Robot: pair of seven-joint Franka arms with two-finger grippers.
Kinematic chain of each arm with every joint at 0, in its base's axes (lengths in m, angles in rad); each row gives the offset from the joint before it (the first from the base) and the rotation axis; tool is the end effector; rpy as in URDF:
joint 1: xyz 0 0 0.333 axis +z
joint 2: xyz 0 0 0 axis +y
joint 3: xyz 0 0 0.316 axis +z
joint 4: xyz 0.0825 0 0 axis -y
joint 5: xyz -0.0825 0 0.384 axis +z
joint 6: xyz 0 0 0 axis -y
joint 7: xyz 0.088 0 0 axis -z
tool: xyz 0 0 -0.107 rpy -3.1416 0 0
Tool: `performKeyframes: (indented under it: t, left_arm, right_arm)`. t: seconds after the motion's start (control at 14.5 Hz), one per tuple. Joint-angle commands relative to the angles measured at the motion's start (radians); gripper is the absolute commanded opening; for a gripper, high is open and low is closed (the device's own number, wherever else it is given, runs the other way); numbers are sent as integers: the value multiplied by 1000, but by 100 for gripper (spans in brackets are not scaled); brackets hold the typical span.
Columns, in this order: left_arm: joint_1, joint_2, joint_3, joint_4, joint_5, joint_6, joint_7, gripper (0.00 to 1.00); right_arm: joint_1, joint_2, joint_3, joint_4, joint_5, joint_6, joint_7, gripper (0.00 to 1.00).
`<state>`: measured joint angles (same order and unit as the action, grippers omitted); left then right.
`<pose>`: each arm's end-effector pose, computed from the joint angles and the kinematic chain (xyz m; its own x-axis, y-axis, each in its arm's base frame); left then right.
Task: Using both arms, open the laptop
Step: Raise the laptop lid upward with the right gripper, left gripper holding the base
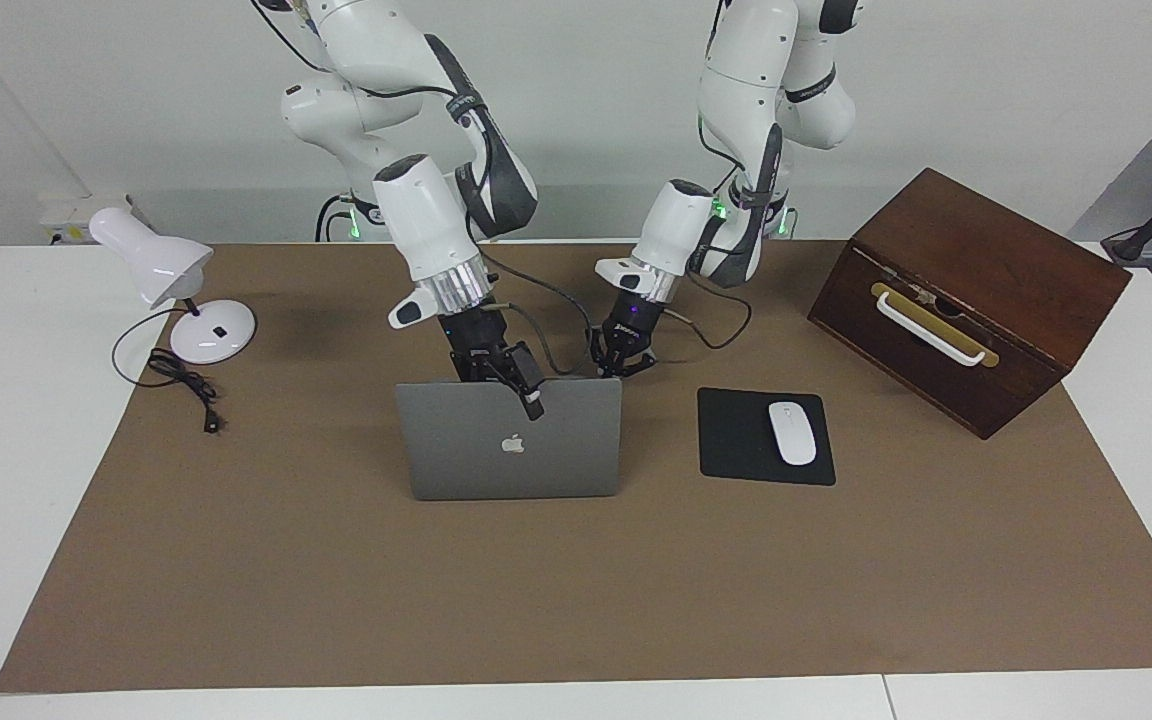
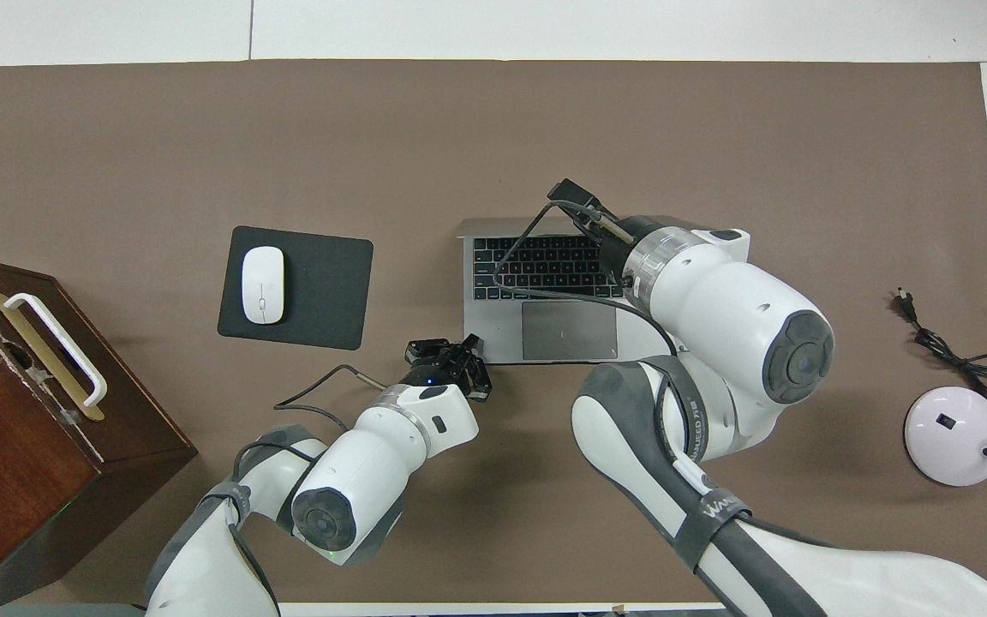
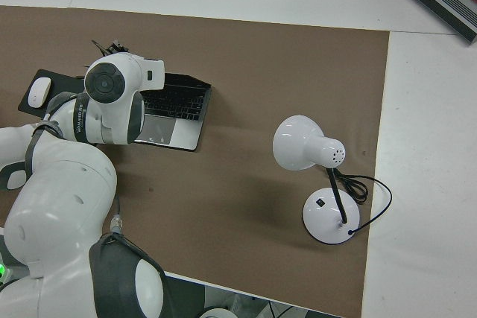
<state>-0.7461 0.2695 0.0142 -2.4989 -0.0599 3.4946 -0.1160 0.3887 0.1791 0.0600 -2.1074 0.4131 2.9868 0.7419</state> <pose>0.3895 -0.3403 0.2665 0.6592 -0.3657 0.6571 -0.5535 -0.8274 0.0947 0.5658 0.2395 0.4099 0.7069 -0.6740 0.2145 -0.4340 -0.6528 -0.6209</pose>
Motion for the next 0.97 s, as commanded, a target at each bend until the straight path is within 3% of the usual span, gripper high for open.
performKeyframes:
  t: [0.0, 0.9]
  left_arm:
    - [-9, 60, -2, 26, 18, 10, -2, 0]
    - [-9, 60, -2, 26, 18, 10, -2, 0]
  right_arm:
    - [-27, 34, 9, 79, 27, -35, -56, 100]
    - [-80, 118, 9, 297, 13, -130, -78, 100]
